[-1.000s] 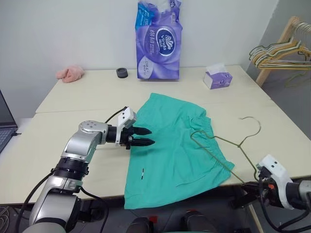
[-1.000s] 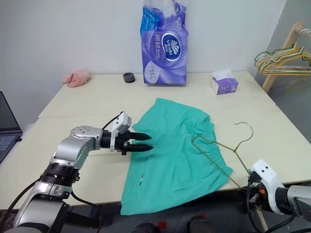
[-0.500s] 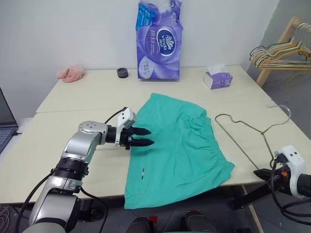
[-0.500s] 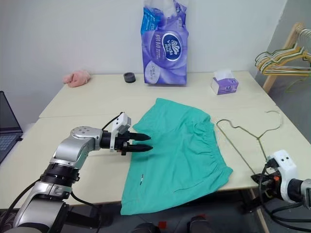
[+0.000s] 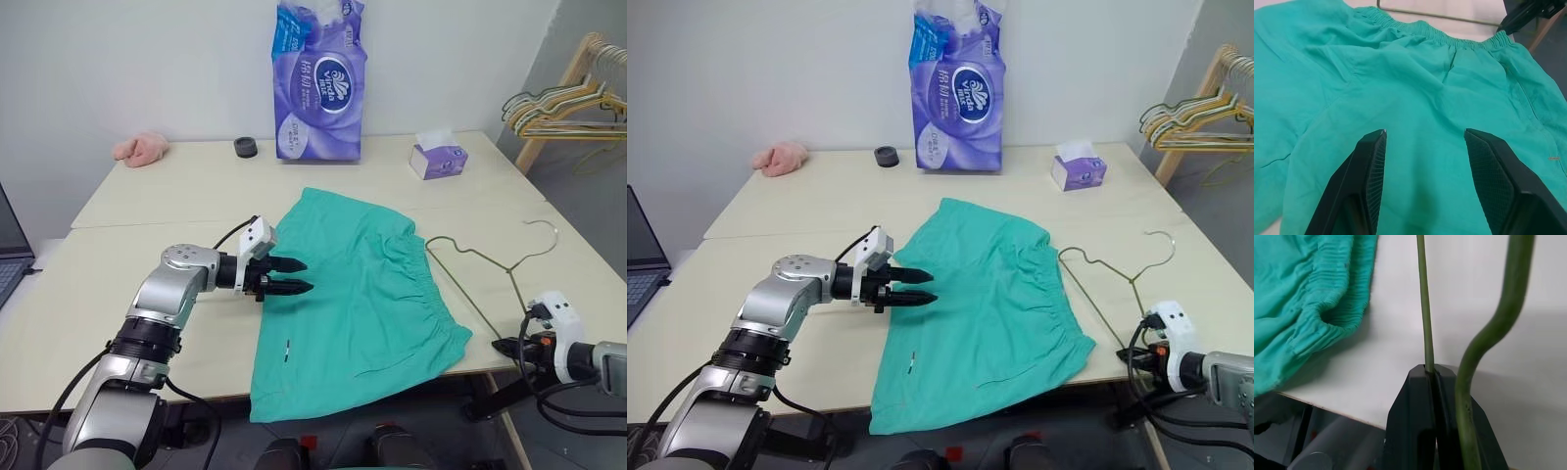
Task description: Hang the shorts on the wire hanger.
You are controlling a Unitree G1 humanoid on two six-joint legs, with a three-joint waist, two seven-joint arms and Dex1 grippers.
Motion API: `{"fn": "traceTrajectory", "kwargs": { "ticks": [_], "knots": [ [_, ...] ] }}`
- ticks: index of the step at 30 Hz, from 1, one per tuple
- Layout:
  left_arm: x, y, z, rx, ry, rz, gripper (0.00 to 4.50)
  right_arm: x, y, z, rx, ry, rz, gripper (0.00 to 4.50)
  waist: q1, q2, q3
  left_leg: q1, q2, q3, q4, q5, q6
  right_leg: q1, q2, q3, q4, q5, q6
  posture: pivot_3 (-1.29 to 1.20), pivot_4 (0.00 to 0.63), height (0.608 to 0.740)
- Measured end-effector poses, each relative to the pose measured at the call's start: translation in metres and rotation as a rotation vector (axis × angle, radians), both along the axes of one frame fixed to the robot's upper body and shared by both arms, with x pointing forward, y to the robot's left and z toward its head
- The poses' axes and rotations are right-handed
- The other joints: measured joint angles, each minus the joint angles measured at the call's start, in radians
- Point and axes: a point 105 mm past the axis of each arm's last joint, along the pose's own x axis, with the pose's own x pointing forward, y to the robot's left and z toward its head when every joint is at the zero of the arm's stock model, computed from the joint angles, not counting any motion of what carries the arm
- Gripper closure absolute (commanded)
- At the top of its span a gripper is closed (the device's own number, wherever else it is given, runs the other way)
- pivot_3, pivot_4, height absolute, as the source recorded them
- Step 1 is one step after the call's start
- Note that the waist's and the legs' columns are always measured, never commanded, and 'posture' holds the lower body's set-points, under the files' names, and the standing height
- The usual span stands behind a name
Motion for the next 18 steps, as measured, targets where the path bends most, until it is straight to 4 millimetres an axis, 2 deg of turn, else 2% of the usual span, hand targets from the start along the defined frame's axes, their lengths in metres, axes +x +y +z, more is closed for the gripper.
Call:
{"fn": "traceTrajectory", "kwargs": {
  "ticks": [9,14,18],
  "knots": [
    [-0.001,0.0,-0.001,-0.002,0.001,0.004,1.83,0.0,0.003,0.003,0.003,0.033,0.071,4.5,0.001,0.0,0.0,0.0,0.0,0.0,0.0,0.0,0.0,0.0,0.0,0.0,0.0,0.0,0.0,-0.13,0.055,0.74],
    [-0.002,0.001,-0.004,0.0,0.009,0.015,1.83,-0.003,0.011,0.007,0.032,0.046,0.129,4.5,0.002,0.0,0.0,0.0,0.0,0.0,0.0,0.0,0.0,0.0,0.0,0.0,0.0,0.0,0.0,-0.14,0.056,0.74],
    [-0.001,0.002,-0.004,0.002,0.004,0.024,1.83,0.003,0.021,0.008,0.04,0.055,0.173,4.5,0.0,0.0,0.0,0.0,0.0,0.0,0.0,0.0,0.0,0.0,0.0,0.0,0.0,0.0,0.0,-0.14,0.056,0.74]
  ]
}}
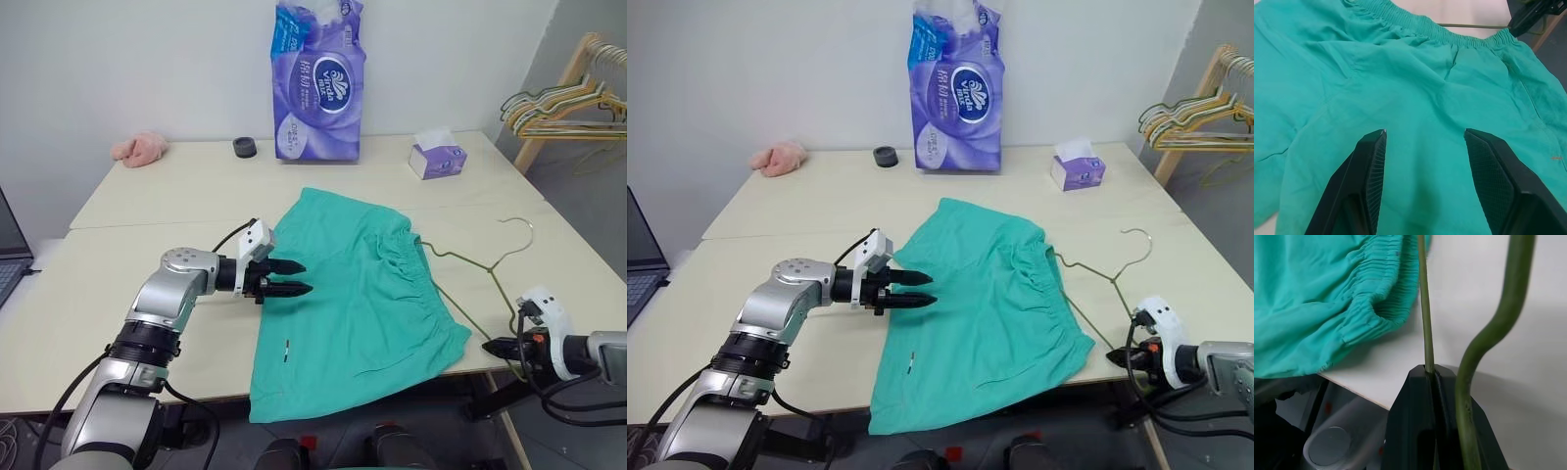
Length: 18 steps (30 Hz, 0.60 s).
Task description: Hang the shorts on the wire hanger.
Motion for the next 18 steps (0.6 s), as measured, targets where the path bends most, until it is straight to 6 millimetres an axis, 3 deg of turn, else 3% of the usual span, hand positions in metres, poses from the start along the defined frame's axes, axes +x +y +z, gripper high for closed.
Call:
{"fn": "traceTrajectory", "kwargs": {
  "ticks": [18],
  "knots": [
    [0.002,-0.001,0.001,0.001,-0.01,0.008,1.83,0.049,0.025,-0.002,0.137,0.064,-0.053,4.5,-0.001,0.0,0.0,-0.001,0.0,0.0,0.0,0.0,0.0,-0.001,0.0,0.0,0.001,0.003,-0.005,-0.12,0.055,0.74]
  ]
}}
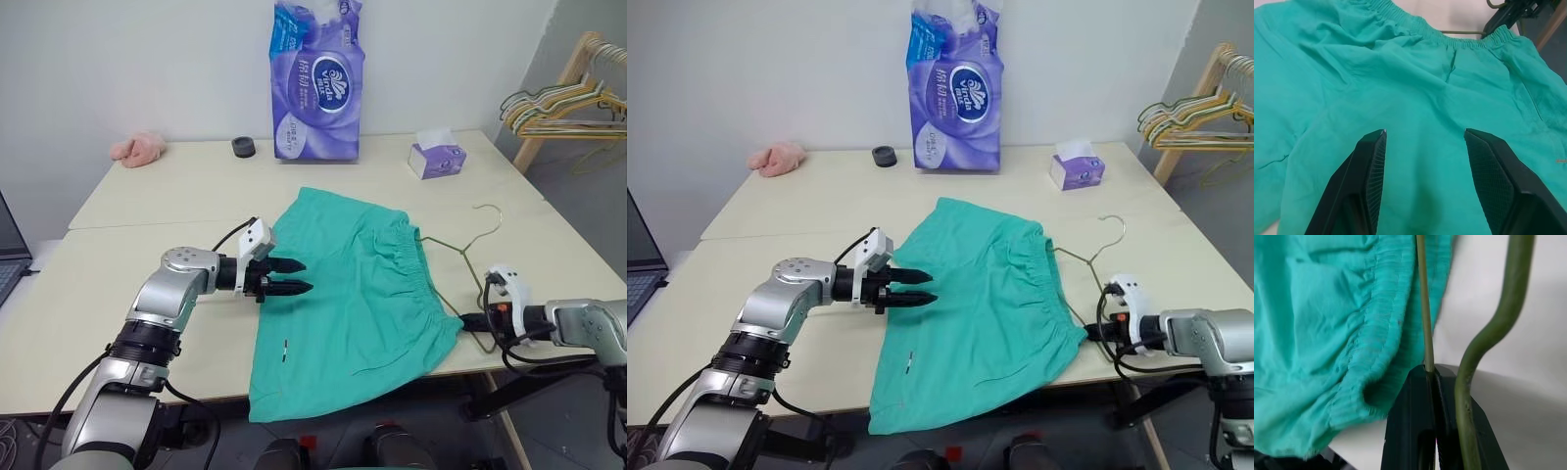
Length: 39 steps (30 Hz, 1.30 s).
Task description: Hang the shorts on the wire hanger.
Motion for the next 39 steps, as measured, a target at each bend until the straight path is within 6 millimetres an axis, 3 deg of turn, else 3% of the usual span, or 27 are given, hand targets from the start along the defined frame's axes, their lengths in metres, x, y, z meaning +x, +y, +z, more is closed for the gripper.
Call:
{"fn": "traceTrajectory", "kwargs": {
  "ticks": [8,16,21,22,25,29,32,34,36,39],
  "knots": [
    [0.001,-0.001,0.0,-0.003,-0.004,0.01,1.83,0.013,0.016,0.004,0.038,-0.023,0.005,4.5,-0.001,0.0,0.0,0.0,0.0,0.0,0.0,0.0,0.0,0.0,0.0,0.0,0.0,0.0,0.0,-0.12,0.058,0.74],
    [0.004,-0.001,0.0,-0.005,-0.014,0.03,1.83,0.033,0.02,0.029,0.017,-0.2,0.019,4.5,0.0,0.0,0.0,0.0,0.0,0.0,0.0,0.0,0.0,-0.001,0.0,0.0,0.0,0.0,0.0,-0.12,0.058,0.74],
    [0.012,-0.007,0.007,-0.047,-0.059,0.068,1.83,0.041,0.027,0.045,-0.09,-0.382,0.082,4.5,0.0,0.0,0.0,-0.001,0.0,0.0,0.0,0.0,0.0,-0.001,0.0,0.0,0.0,0.0,0.0,-0.13,0.054,0.74],
    [0.017,-0.007,0.01,-0.055,-0.071,0.087,1.83,0.041,0.029,0.046,-0.116,-0.408,0.101,4.5,0.0,0.0,0.0,-0.001,0.0,0.0,0.0,0.0,0.0,-0.001,0.0,0.0,0.0,0.0,0.0,-0.13,0.052,0.74],
    [0.033,-0.003,0.026,-0.098,-0.115,0.163,1.27,0.038,0.041,0.048,-0.173,-0.473,0.17,4.5,0.0,0.0,0.0,-0.001,0.0,0.0,0.0,0.0,0.0,-0.001,0.0,-0.001,0.001,0.0,0.0,-0.13,0.05,0.74],
    [0.048,-0.001,0.061,-0.154,-0.195,0.188,0.08,0.036,0.055,0.055,-0.235,-0.556,0.258,4.5,-0.001,0.0,0.0,-0.002,0.0,0.0,0.0,0.0,0.0,-0.002,0.0,-0.001,0.0,0.0,0.0,-0.13,0.04,0.74],
    [0.055,0.001,0.102,-0.185,-0.3,0.169,0.01,0.033,0.063,0.052,-0.291,-0.585,0.324,4.5,-0.001,0.0,0.0,-0.002,-0.001,0.0,0.0,0.0,-0.001,-0.002,0.0,-0.001,0.0,0.0,0.001,-0.13,0.034,0.74],
    [0.053,0.002,0.117,-0.162,-0.36,0.115,0.01,0.033,0.065,0.049,-0.323,-0.599,0.359,4.5,-0.003,0.0,0.0,-0.002,-0.001,0.0,0.0,-0.001,-0.001,-0.002,0.0,0.0,0.0,0.0,0.001,-0.13,0.03,0.74],
    [0.049,0.003,0.121,-0.103,-0.393,0.055,0.01,0.032,0.066,0.048,-0.353,-0.611,0.385,4.5,-0.003,0.001,0.0,-0.002,-0.001,0.0,0.0,-0.001,-0.002,-0.002,0.0,-0.001,0.0,0.0,0.001,-0.13,0.027,0.74],
    [0.046,0.004,0.111,0.017,-0.412,-0.04,0.01,0.031,0.071,0.048,-0.376,-0.635,0.423,4.5,-0.002,0.0,0.0,-0.002,-0.001,-0.001,0.0,-0.001,-0.002,-0.002,0.0,-0.001,0.0,0.0,0.0,-0.13,0.022,0.74]
  ]
}}
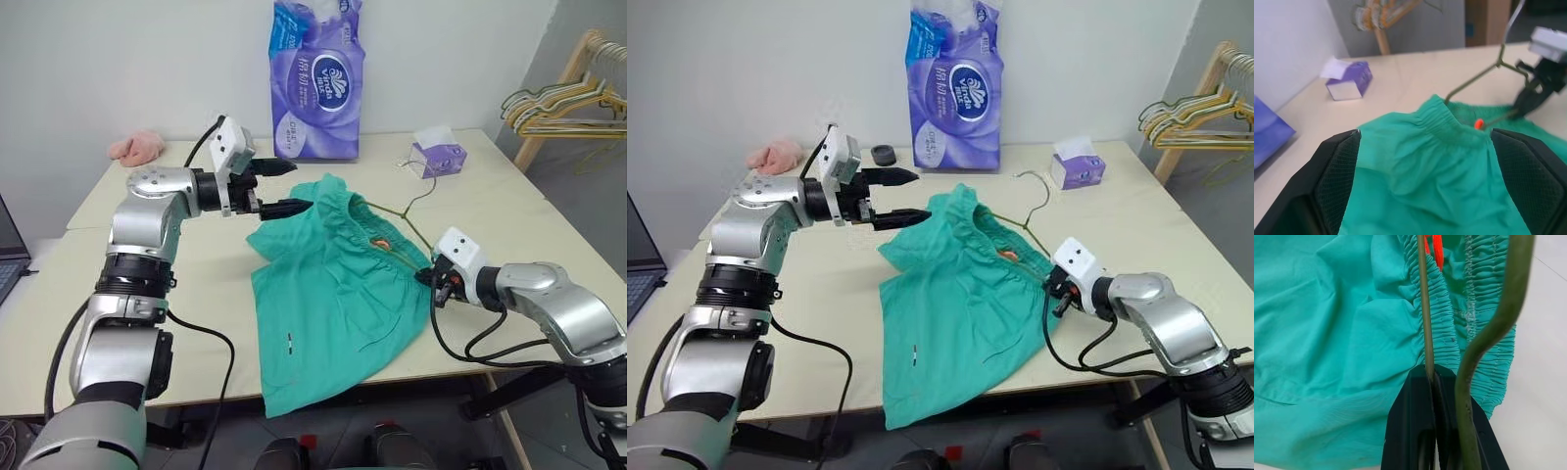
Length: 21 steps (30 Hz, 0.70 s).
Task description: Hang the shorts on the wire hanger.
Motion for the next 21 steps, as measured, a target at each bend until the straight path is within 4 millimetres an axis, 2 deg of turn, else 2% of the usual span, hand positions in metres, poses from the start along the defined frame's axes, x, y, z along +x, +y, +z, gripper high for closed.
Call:
{"fn": "traceTrajectory", "kwargs": {
  "ticks": [6,13,16,21],
  "knots": [
    [0.004,0.004,-0.029,0.226,-0.042,-0.058,0.01,-0.002,0.005,0.001,-0.052,-0.04,0.048,4.5,0.001,0.0,0.0,0.0,0.0,0.0,0.001,0.0,0.0,0.0,0.0,0.0,0.0,0.0,0.0,-0.14,0.02,0.74],
    [0.015,-0.01,-0.025,0.236,-0.123,-0.083,0.01,-0.008,0.014,0.005,-0.105,-0.086,0.115,4.5,0.0,0.0,0.0,-0.001,0.0,0.0,0.001,0.0,0.0,0.0,0.0,0.0,0.0,0.0,0.0,-0.15,0.023,0.74],
    [0.013,-0.019,-0.032,0.238,-0.11,-0.128,0.01,-0.01,0.018,0.006,-0.126,-0.104,0.146,4.5,-0.002,-0.001,0.0,-0.001,0.0,0.0,0.001,0.0,0.0,-0.001,0.0,0.0,0.0,0.0,0.0,-0.15,0.023,0.74],
    [0.005,-0.02,-0.045,0.287,-0.067,-0.193,0.01,-0.012,0.02,0.006,-0.152,-0.117,0.166,4.5,-0.014,-0.001,0.0,-0.001,0.0,0.0,0.001,0.0,0.0,0.0,0.0,0.0,0.001,0.0,0.0,-0.16,0.022,0.74]
  ]
}}
